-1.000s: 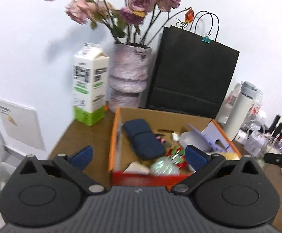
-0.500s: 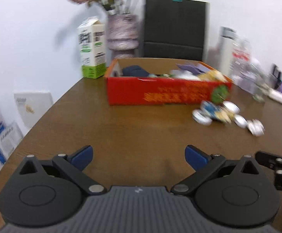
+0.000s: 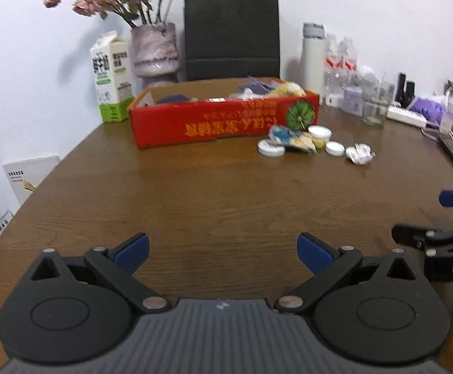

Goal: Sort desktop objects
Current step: 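Move both open tools back over the remaining items, then grasp the crumpled tissue with right tool while left tool grasps the white round puck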

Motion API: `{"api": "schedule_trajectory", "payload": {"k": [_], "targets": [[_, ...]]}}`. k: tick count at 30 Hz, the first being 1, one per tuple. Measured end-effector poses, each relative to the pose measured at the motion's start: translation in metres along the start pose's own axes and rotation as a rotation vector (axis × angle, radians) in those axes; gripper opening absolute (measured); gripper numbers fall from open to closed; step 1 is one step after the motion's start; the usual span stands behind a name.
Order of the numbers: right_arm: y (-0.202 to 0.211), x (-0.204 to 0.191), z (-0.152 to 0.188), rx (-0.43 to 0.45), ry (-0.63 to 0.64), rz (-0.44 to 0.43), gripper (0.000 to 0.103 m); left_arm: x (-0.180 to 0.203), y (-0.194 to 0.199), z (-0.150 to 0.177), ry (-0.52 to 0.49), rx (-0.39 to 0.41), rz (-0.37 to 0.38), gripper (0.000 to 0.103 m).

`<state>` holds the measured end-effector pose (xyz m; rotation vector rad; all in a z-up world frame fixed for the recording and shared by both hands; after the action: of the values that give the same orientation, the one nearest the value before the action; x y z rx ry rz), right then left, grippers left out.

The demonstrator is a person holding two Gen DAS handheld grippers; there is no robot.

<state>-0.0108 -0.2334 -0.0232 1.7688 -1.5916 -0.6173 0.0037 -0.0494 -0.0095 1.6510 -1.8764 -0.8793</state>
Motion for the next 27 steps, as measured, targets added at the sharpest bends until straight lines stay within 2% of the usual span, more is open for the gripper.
{"api": "schedule_trajectory", "payload": {"k": [5, 8, 10, 13, 16, 17, 20, 22, 24, 25, 27], "targets": [[-0.005, 0.003, -0.005, -0.002, -0.015, -0.052, 0.089, 0.004, -0.008, -0.008, -0.024, -0.014, 0.011, 0.103], [-0.014, 0.011, -0.013, -0.009, -0.041, -0.041, 0.089, 0.015, -0.019, -0.028, -0.113, -0.004, 0.012, 0.100], [-0.022, 0.020, -0.023, -0.016, -0.069, -0.025, 0.088, 0.020, -0.029, -0.047, -0.131, -0.002, 0.080, 0.100], [-0.036, 0.032, -0.040, -0.024, -0.113, -0.057, 0.088, 0.021, -0.059, -0.082, -0.124, -0.060, 0.195, 0.096], [-0.055, 0.042, -0.061, -0.038, -0.173, -0.131, 0.087, 0.026, -0.089, -0.110, -0.122, -0.076, 0.201, 0.092], [-0.062, 0.045, -0.066, -0.049, -0.194, -0.143, 0.083, 0.029, -0.098, -0.118, -0.126, -0.076, 0.202, 0.092], [-0.079, 0.053, -0.082, -0.067, -0.240, -0.122, 0.079, 0.035, -0.123, -0.134, -0.131, -0.086, 0.179, 0.088], [-0.088, 0.054, -0.092, -0.058, -0.236, -0.099, 0.068, 0.038, -0.135, -0.139, -0.126, -0.098, 0.176, 0.084], [-0.096, 0.052, -0.097, -0.071, -0.218, -0.078, 0.050, 0.041, -0.144, -0.142, -0.125, -0.098, 0.182, 0.082], [-0.100, 0.050, -0.098, -0.078, -0.204, -0.072, 0.046, 0.043, -0.147, -0.142, -0.127, -0.103, 0.178, 0.080], [-0.106, 0.042, -0.098, -0.089, -0.182, -0.073, 0.033, 0.046, -0.151, -0.142, -0.133, -0.102, 0.163, 0.062]]}}
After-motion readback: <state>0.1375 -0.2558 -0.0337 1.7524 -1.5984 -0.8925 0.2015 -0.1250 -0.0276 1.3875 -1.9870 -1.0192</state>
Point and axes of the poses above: each gripper's, at about its wrist camera, not at the fingertips, and y roughly against the way its jaws point, x to its right, z to its underside, the point moved 7 cm from there along -y, roughly the way its jaws point, and after that the axes turned 13 degrees about -x, right-handed, at the moved point
